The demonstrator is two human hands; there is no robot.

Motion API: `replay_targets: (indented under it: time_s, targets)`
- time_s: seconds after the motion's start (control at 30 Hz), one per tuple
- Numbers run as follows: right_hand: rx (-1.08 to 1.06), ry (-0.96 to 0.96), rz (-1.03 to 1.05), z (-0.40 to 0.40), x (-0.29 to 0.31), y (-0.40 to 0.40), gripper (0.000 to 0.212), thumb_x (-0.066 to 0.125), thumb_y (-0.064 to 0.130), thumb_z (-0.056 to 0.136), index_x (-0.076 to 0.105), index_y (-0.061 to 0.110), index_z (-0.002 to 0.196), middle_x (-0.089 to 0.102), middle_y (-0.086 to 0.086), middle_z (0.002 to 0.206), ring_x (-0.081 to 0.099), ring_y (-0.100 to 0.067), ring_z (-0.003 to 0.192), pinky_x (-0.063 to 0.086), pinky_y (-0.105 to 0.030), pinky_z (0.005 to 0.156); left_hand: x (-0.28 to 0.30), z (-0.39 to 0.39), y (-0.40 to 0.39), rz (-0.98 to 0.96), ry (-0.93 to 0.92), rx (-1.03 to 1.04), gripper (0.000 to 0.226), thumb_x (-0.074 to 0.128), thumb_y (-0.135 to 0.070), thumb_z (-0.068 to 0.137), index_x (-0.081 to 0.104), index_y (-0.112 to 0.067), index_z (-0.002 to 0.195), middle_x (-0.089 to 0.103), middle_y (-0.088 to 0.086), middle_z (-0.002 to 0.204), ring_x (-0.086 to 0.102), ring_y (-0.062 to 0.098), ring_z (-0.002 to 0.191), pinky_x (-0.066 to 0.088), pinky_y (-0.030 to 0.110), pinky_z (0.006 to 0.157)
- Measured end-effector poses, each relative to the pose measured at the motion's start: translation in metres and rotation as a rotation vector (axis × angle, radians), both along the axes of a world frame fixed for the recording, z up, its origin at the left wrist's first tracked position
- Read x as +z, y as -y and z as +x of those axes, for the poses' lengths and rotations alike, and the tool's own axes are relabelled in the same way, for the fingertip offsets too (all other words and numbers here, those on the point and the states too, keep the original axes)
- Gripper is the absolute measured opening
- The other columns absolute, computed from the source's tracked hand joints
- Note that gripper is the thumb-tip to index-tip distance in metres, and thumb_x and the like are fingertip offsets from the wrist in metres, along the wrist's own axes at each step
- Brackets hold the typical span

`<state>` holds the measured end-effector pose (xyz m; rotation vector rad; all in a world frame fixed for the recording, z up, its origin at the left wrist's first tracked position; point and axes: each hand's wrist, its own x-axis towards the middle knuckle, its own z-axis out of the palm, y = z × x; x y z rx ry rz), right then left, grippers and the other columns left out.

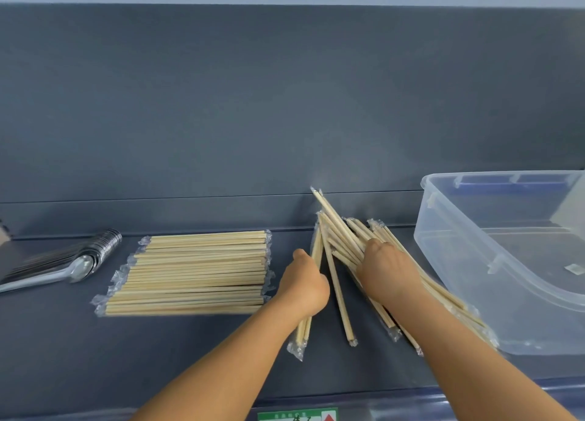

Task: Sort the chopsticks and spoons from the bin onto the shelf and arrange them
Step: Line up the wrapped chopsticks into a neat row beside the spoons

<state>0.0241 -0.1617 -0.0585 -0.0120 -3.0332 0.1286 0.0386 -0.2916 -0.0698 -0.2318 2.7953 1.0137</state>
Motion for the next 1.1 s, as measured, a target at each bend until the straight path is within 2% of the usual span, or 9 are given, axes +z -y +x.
replay_targets:
  time_s: [0.1,0.27,0.43,0.53,0.67,0.8,0.87,0.97,1.1]
  targets:
    - [-0.007,-0.015,-0.13,-0.001,-0.001,0.005,0.02,0.044,0.017,0.095,0.048,0.008,0.112,0.065,-0.008,0.105,0.063,-0.025,0.095,0.038,-0.027,0.067,0.002,0.0,0.001,0.142,-0.091,0.023,0.024,0.037,-0.014,0.098,0.037,-0.007,0.121,0.055,0.008,0.093,0.056,0.02,0.078,0.038,0.025,0.051]
    - [0.206,-0.249,-0.349,0.002,0.005,0.024,0.019,0.064,0.022,0.085,0.052,0.008,0.082,0.054,-0.005,0.069,0.048,-0.017,0.051,0.026,-0.019,0.042,0.017,0.0,-0.005,0.503,-0.199,0.06,0.019,0.031,-0.018,0.1,0.042,-0.017,0.115,0.058,0.001,0.093,0.059,0.019,0.085,0.05,0.036,0.08]
    - [0.331,-0.13,-0.693,0.015,0.004,0.047,0.005,0.047,0.012,0.094,0.049,0.008,0.092,0.053,0.001,0.079,0.048,-0.012,0.07,0.047,-0.043,0.069,0.041,0.004,0.002,0.848,-0.181,0.038,0.027,0.047,-0.045,0.094,0.05,-0.019,0.102,0.06,-0.001,0.103,0.059,0.009,0.097,0.045,0.032,0.092]
    - [0.405,-0.225,-0.757,0.02,0.005,0.064,0.026,0.049,0.01,0.091,0.048,0.005,0.117,0.051,-0.001,0.101,0.049,-0.015,0.09,0.044,-0.027,0.075,0.052,0.007,0.014,0.817,-0.269,0.024,0.039,0.06,-0.05,0.074,0.055,-0.02,0.099,0.06,0.011,0.113,0.063,0.018,0.099,0.05,0.041,0.093]
    - [0.542,-0.272,-1.051,0.031,0.011,0.082,0.007,0.045,0.014,0.092,0.049,0.018,0.097,0.055,0.003,0.086,0.052,-0.005,0.078,0.046,-0.021,0.069,0.06,0.012,0.034,0.81,-0.35,-0.071,0.017,0.054,-0.035,0.09,0.055,-0.019,0.091,0.056,0.016,0.109,0.06,0.017,0.09,0.051,0.039,0.088]
    - [0.454,-0.032,-1.324,0.036,0.009,0.088,0.035,0.062,0.027,0.081,0.051,0.017,0.113,0.066,-0.001,0.103,0.065,-0.015,0.096,0.055,-0.04,0.083,0.062,0.026,0.051,0.731,-0.449,-0.158,0.018,0.049,-0.045,0.084,0.054,-0.027,0.087,0.056,0.012,0.101,0.058,0.02,0.094,0.05,0.042,0.091]
    - [0.45,-0.004,-1.34,0.04,0.01,0.09,0.042,0.064,0.027,0.076,0.052,0.016,0.114,0.067,-0.004,0.105,0.065,-0.022,0.099,0.055,-0.045,0.083,0.061,0.032,0.058,0.659,-0.476,-0.186,0.02,0.048,-0.049,0.08,0.054,-0.031,0.086,0.057,0.009,0.103,0.055,0.023,0.105,0.047,0.042,0.094]
    - [0.507,0.011,-1.291,0.049,0.01,0.094,0.036,0.062,0.017,0.072,0.055,0.015,0.108,0.068,0.001,0.087,0.067,-0.014,0.083,0.054,-0.029,0.068,0.061,0.04,0.065,0.637,-0.479,-0.229,0.02,0.056,-0.051,0.072,0.055,-0.037,0.087,0.058,-0.002,0.103,0.054,0.014,0.109,0.046,0.03,0.093]
    - [0.476,0.031,-1.244,0.058,0.002,0.098,0.033,0.067,0.011,0.074,0.056,0.021,0.104,0.067,0.019,0.075,0.063,0.004,0.078,0.048,-0.016,0.066,0.06,0.048,0.072,0.74,-0.454,-0.273,0.016,0.07,-0.018,0.081,0.061,-0.025,0.092,0.067,-0.003,0.094,0.062,0.001,0.084,0.049,0.014,0.077]
